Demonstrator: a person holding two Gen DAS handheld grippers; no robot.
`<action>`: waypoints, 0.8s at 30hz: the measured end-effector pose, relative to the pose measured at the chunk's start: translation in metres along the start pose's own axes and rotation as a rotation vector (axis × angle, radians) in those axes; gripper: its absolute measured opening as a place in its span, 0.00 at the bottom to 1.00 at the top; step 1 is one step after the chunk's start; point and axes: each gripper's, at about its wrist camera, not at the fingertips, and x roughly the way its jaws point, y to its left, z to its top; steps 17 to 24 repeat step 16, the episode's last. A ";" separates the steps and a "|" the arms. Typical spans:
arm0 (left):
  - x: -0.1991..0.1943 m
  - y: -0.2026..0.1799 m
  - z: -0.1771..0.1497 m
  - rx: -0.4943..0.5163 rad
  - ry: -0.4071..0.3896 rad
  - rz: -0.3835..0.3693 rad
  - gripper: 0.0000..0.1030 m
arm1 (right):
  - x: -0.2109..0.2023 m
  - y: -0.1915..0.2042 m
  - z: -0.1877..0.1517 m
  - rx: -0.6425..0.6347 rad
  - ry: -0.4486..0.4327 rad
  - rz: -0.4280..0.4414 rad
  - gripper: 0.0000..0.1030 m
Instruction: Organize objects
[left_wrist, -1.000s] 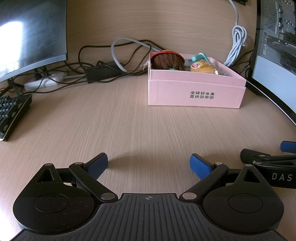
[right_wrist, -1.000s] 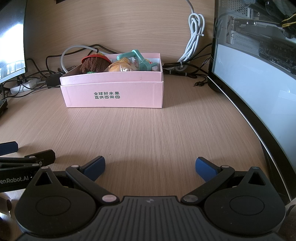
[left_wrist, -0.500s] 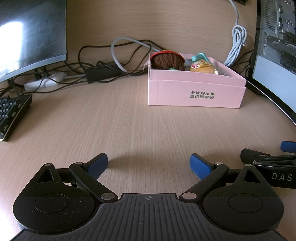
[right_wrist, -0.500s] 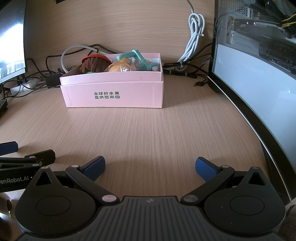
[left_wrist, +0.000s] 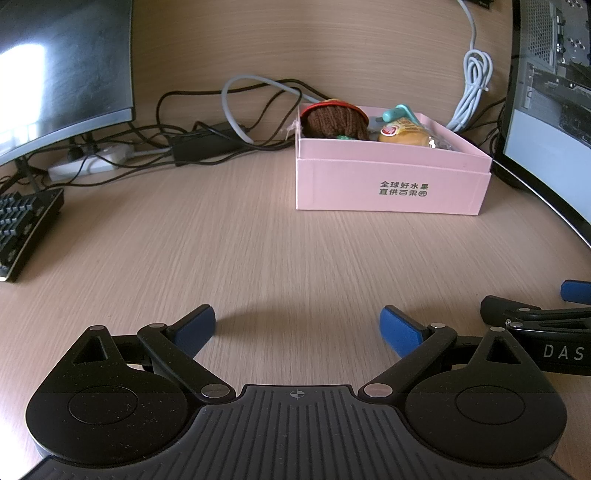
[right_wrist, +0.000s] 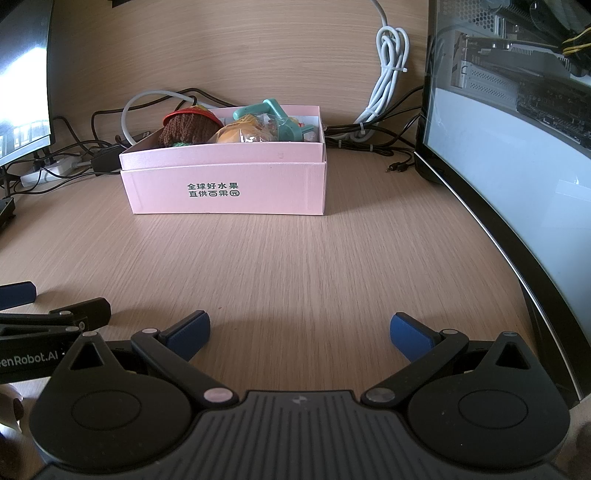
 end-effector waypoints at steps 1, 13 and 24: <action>0.000 0.000 0.000 0.000 0.000 0.000 0.97 | 0.000 0.000 0.000 0.000 0.000 0.000 1.00; 0.000 0.000 0.000 0.000 -0.001 -0.007 0.96 | 0.000 0.000 0.000 0.000 0.000 0.000 1.00; -0.001 0.000 0.000 0.005 0.000 -0.009 0.96 | 0.000 0.000 0.000 0.000 0.000 0.000 1.00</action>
